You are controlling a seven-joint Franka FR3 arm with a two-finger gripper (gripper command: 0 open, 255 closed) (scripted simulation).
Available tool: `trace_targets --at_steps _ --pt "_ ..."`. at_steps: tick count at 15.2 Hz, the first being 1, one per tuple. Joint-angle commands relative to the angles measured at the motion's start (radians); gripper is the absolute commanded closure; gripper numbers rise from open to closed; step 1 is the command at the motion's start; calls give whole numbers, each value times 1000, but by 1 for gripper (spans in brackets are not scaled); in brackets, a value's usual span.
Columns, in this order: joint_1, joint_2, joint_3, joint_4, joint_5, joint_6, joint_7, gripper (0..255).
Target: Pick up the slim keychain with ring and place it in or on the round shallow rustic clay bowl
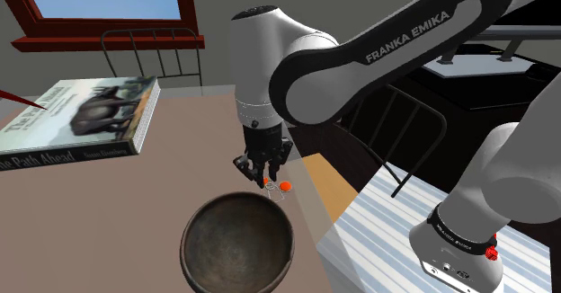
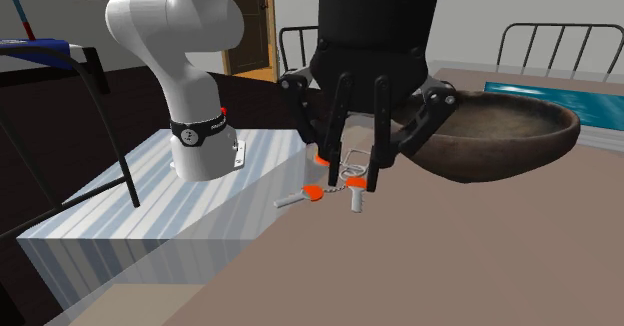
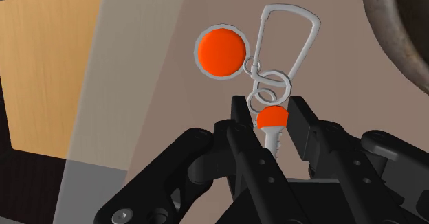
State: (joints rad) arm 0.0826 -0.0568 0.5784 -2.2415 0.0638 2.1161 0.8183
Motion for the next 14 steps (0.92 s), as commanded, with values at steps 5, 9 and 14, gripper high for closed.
trace_targets --at_steps 5,9,14 --pt "-1 -41 -6 46 21 -82 -15 255" --pt "-1 -65 -12 80 31 -137 -23 255" --pt "-2 -88 -18 127 40 -205 -30 255"
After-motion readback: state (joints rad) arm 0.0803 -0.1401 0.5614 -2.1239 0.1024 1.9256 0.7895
